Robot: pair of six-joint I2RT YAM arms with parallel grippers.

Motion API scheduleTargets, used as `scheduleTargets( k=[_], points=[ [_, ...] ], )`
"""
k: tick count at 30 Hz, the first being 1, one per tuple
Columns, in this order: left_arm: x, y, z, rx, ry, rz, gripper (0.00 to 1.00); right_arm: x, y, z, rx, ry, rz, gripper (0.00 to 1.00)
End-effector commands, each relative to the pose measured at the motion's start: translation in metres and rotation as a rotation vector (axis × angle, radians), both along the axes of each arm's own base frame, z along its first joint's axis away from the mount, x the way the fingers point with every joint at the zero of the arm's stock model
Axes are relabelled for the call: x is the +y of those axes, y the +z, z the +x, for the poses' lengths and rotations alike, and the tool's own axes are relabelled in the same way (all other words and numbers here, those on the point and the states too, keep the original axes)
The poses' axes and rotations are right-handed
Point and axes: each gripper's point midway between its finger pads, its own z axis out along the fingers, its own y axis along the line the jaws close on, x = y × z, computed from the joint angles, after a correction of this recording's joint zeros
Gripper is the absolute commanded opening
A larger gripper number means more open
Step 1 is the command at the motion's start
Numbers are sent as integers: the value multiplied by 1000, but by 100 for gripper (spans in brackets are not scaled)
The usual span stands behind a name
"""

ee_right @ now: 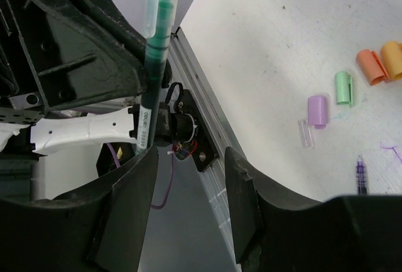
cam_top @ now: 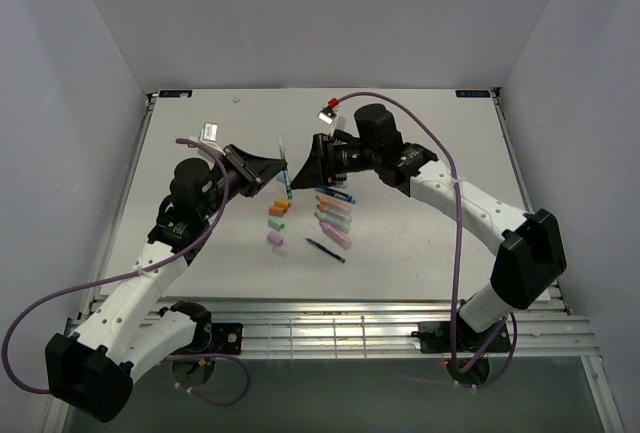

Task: Open the pen caps

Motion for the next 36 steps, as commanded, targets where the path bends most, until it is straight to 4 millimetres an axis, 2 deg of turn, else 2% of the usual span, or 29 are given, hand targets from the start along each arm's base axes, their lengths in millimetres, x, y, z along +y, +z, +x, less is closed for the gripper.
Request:
scheduleTargets(
  k=[1,2,9,20,25,28,31,32,33,34,35,36],
  points=[
    [2,14,-2,-47,7,19,0,-13,20,3,-93,-68,-15,53],
    [3,7,-4,-22,6,32,0,-14,20,2,-95,-67,-15,53],
    [5,-1,-7,-1,12,30,0,-12,43,-18,-119,22,82,52],
    [-3,3,-8,-4,-6,21,0,11,44,-14,-75,68,114,47],
    [-3,3,-11,0,-2,10,0,17,38,-12,-46,60,117,44],
    [-3,3,-13,-3,-3,9,0,20,40,-9,-45,61,135,40],
    [-3,1,-13,2,-3,10,0,23,39,-11,-22,71,148,29],
    [-3,1,-13,1,-3,11,0,24,39,-13,-14,79,150,19],
    [-3,1,-13,3,-3,10,0,25,37,-15,-8,82,149,14],
    [-3,1,-13,2,-2,11,3,25,37,-17,-4,85,147,12],
    [-2,1,-12,2,3,12,15,25,37,-18,2,85,146,8],
    [-2,2,-12,0,6,13,20,24,33,-20,13,84,139,8]
  ],
)
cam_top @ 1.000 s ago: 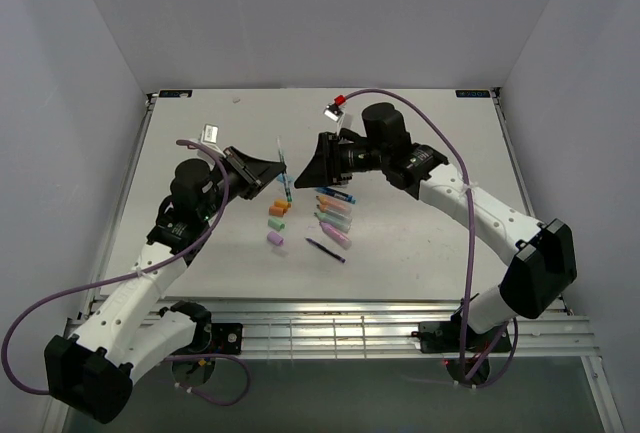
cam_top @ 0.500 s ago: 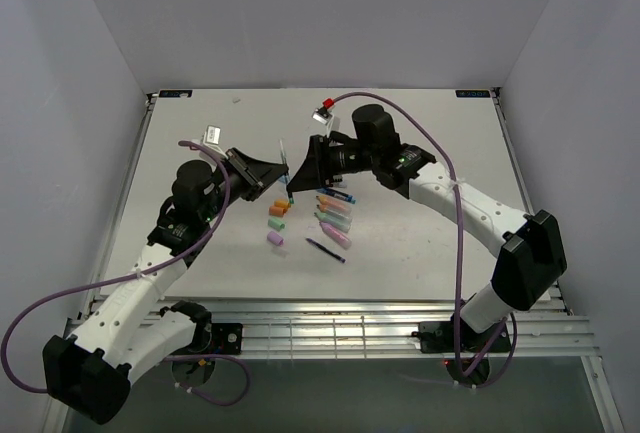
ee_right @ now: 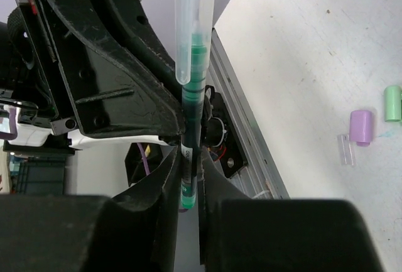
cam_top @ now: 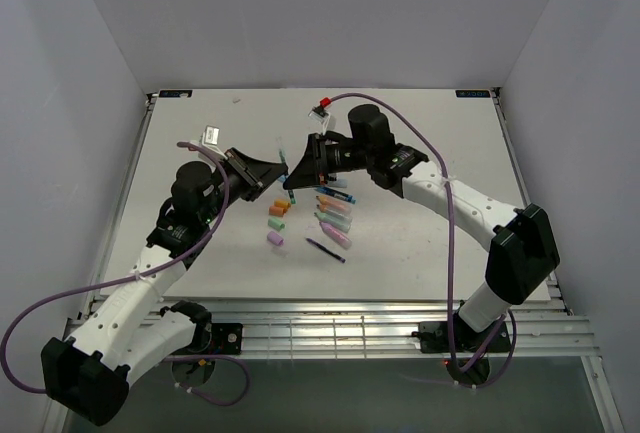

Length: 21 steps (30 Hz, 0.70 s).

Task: Open the pen caps

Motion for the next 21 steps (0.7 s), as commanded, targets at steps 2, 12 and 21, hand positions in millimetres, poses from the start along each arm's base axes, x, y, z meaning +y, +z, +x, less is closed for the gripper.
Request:
scheduleTargets(
  k=[2,12,21],
  points=[
    [2,7,-1,-17,15,-8,28,4,21,-17,-31,53,73,8],
    [1,10,8,-39,24,25,44,-11,17,-40,24,87,83,8],
    [-2,6,12,-37,19,31,33,-16,15,-48,41,105,87,8]
  ],
)
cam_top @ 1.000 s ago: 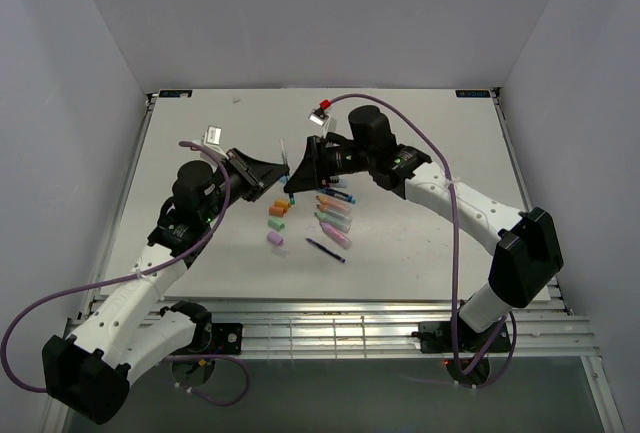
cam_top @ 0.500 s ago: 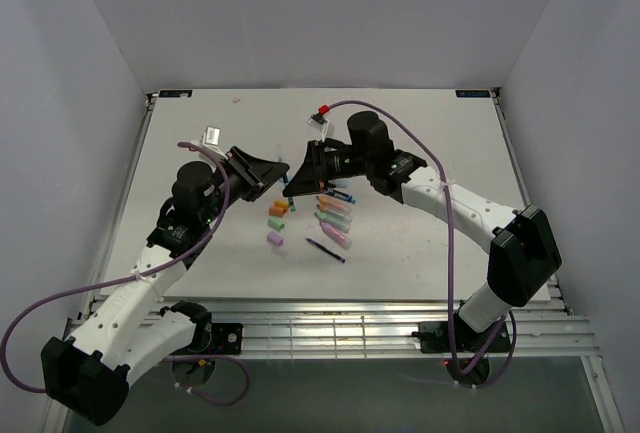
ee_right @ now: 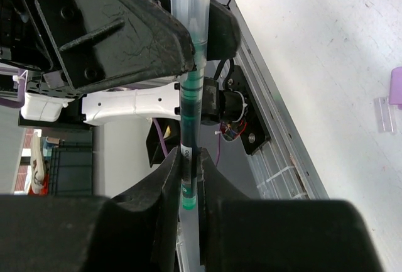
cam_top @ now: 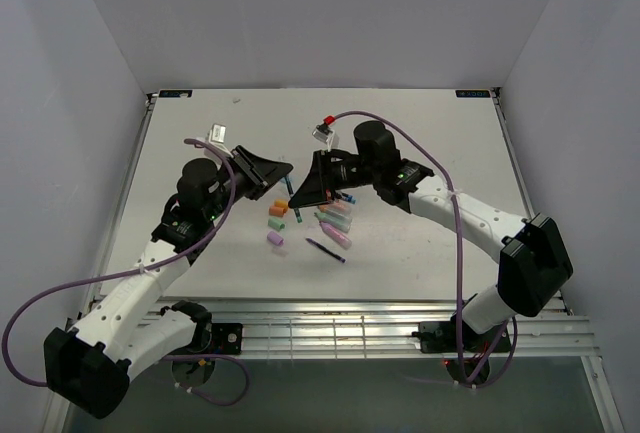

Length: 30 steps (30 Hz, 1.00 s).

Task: Open the pen caps

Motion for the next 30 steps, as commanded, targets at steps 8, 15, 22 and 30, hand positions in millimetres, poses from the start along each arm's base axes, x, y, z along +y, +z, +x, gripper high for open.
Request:
scheduleTargets(
  k=[8,15,22,30],
  points=[
    [1,18,4,-59,12,-13,0,-5,23,-18,-56,81,82,8],
    [-3,14,3,-30,-7,-36,0,3,20,-9,-77,98,63,33],
    [-3,12,0,-20,-9,-46,0,13,20,3,-81,90,55,28],
    [-2,4,-3,-2,-13,-48,0,18,22,21,-90,60,42,26]
  ],
)
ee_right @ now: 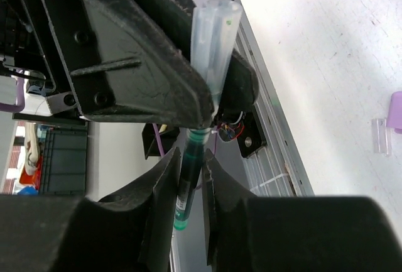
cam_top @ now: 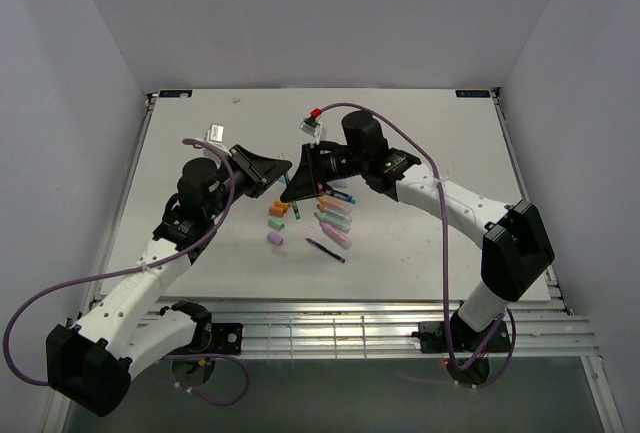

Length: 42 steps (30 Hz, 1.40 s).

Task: Open the pen caps

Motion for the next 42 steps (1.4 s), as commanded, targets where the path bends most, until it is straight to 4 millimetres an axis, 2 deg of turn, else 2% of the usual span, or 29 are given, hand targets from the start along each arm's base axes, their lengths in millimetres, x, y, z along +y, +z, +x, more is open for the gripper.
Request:
scheduleTargets(
  k=[1,3,4,6,7,8,10,12,13,14,16,17,19,22,23,24,25,26,27,28,29,30,32,33,36,42],
  points=[
    [1,1,-6,-9,-10,-8,0,3,19,10,-55,-6,29,24],
    [2,-2,-6,-4,-5,-6,0,2,19,9,-57,-6,24,9],
    [1,-4,-4,6,-2,-4,0,0,13,8,-53,-7,13,8],
    [6,-4,2,17,38,0,0,-7,7,1,-34,-8,-13,8],
    [7,-9,5,46,59,2,0,-12,-7,-5,-7,-6,-38,8],
    [9,-12,8,63,79,8,0,-17,-5,-13,-9,-3,-35,8],
    [14,-1,19,32,128,8,0,-24,-15,-25,8,3,-52,8],
    [17,-1,32,33,164,29,0,-35,-30,-42,33,9,-79,8],
    [20,8,38,20,179,30,0,-37,-34,-52,44,18,-87,8],
    [21,4,46,27,185,46,0,-44,-44,-63,59,28,-101,8],
    [25,14,57,9,201,44,0,-48,-50,-75,65,42,-111,8],
    [25,11,62,8,203,58,0,-53,-55,-81,72,43,-119,8],
    [27,14,67,-1,213,61,0,-57,-58,-84,78,48,-131,8],
    [26,6,65,22,192,82,0,-57,-56,-74,22,28,-141,8],
    [26,0,62,44,186,99,0,-58,-67,-71,38,22,-188,8],
    [28,-16,54,107,176,135,0,-55,-62,-61,-34,28,-192,8],
    [30,-27,48,158,177,152,0,-57,-68,-55,-53,22,-230,8],
    [35,-40,42,221,193,172,0,-65,-97,-50,-11,5,-373,8],
    [43,-71,24,366,210,210,0,-70,-110,-44,-76,27,-430,8],
    [49,-84,14,438,229,225,0,-70,-108,-35,-121,33,-463,8],
    [55,-99,4,511,251,248,0,-80,-133,-31,-109,40,-577,8],
    [61,-125,-15,609,249,287,0,-84,-142,-27,-159,65,-606,8],
    [62,-143,-34,684,230,288,0,-90,-161,-17,-196,63,-680,8],
    [67,-163,-50,758,231,308,0,-92,-167,-15,-204,68,-698,8],
    [71,-188,-72,875,245,307,0,-91,-181,-12,-212,97,-714,8],
    [76,-224,-94,1072,248,406,0,-92,-210,-21,-199,167,-726,8]
  ],
)
